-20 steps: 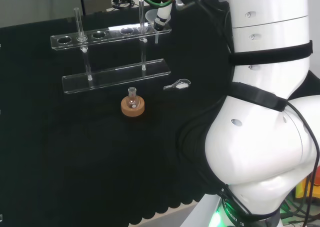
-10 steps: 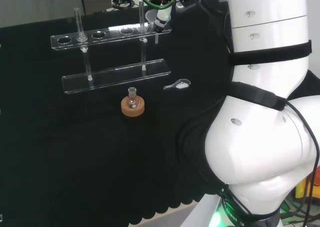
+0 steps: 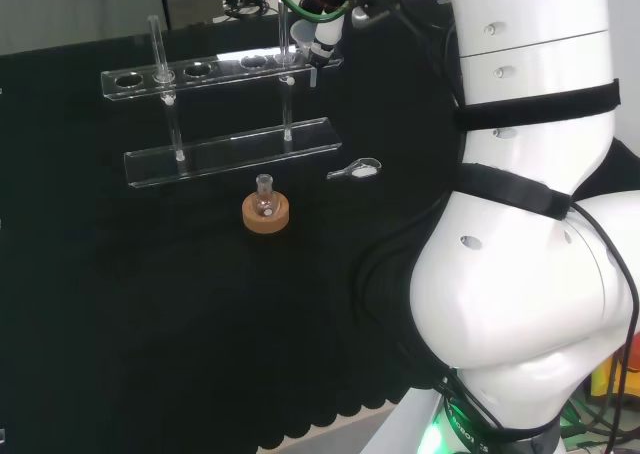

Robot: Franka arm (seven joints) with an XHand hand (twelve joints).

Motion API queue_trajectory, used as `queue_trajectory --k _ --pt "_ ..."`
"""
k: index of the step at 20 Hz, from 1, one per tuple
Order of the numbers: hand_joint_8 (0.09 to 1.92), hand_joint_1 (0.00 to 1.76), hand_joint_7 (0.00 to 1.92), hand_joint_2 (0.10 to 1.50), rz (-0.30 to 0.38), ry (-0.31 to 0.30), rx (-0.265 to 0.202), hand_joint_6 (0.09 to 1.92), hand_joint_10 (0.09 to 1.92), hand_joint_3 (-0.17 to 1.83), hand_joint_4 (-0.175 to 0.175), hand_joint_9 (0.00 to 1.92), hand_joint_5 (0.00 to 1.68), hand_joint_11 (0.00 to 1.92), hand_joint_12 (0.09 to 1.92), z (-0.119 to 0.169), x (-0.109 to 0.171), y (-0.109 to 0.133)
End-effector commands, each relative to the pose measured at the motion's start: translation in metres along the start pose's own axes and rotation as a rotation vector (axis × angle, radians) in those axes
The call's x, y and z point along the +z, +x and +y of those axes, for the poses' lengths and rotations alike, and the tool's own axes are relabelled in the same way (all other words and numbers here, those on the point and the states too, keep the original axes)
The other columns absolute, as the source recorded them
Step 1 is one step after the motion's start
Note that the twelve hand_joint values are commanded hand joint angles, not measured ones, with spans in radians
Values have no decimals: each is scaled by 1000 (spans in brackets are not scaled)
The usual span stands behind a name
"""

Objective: Pick up the funnel from the transparent funnel stand.

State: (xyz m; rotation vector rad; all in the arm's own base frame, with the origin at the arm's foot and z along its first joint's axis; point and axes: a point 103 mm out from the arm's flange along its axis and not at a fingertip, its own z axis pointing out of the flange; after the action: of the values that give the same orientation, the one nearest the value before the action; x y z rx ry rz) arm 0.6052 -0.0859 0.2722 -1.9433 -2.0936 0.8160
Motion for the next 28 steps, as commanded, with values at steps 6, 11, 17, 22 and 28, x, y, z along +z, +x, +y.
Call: queue_trajectory --k 6,11,17,22,28 --pt "536 757 0 567 2 15 6 87 761 487 -15 223 16 60 1440 4 5 -4" --pt "659 779 38 565 -6 4 7 87 748 519 -15 274 43 57 1443 4 3 -3" --pt "691 830 92 584 -9 -16 12 87 719 590 -11 346 107 72 1436 5 3 -2" --pt "694 865 156 588 -16 -25 14 87 689 651 -10 412 162 94 1426 6 4 -1" --pt "690 897 230 602 -27 -46 21 87 656 696 -6 478 331 122 1409 5 1 2"
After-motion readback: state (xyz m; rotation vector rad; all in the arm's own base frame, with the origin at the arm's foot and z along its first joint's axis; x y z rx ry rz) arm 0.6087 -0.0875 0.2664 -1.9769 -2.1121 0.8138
